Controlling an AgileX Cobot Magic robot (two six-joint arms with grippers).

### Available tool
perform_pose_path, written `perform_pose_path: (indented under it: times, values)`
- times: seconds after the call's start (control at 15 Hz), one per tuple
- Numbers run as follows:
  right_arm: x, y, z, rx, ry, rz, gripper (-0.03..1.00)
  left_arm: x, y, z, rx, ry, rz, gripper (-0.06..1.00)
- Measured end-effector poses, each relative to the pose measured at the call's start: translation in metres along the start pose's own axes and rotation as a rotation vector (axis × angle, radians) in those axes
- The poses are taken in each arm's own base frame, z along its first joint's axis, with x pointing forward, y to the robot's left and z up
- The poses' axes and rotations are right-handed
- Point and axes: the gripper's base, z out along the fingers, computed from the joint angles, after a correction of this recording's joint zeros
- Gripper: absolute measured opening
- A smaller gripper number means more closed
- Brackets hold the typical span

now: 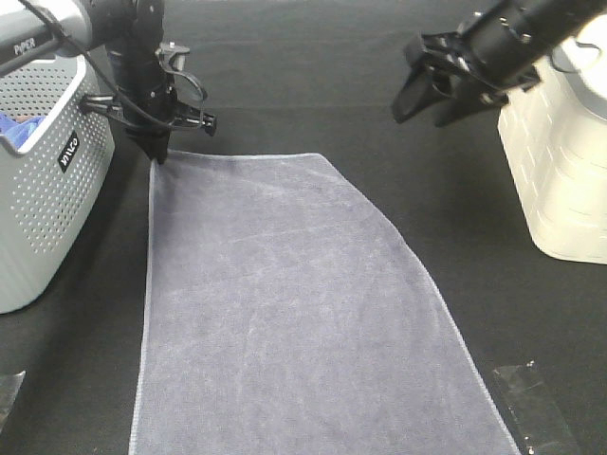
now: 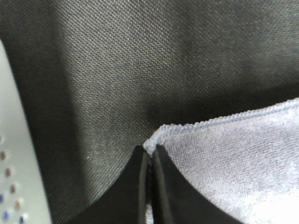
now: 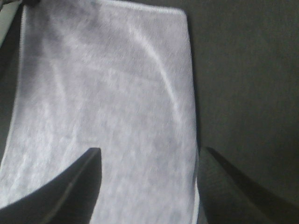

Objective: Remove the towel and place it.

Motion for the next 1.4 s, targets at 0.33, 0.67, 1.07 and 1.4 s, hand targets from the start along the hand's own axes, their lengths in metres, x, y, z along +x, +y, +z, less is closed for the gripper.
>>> perform_pose_path:
  times: [0.33, 0.67, 1.07, 1.4]
  values:
    - [-0.037, -0.007, 0.035, -0.033, 0.02, -0.047, 0.57, -0.004, 0.0, -0.021, -0.012, -0.043, 0.012, 0.0]
    - [-0.052, -0.015, 0.083, -0.049, 0.045, -0.057, 0.56, -0.004, 0.0, -0.021, -0.011, -0.043, 0.013, 0.0]
    - [-0.06, -0.038, 0.148, -0.082, 0.058, -0.019, 0.45, -0.004, 0.0, -0.021, -0.009, -0.042, 0.012, 0.0]
    - [-0.046, -0.044, 0.186, -0.101, 0.097, 0.017, 0.45, -0.004, 0.0, -0.021, -0.006, -0.041, 0.011, 0.0]
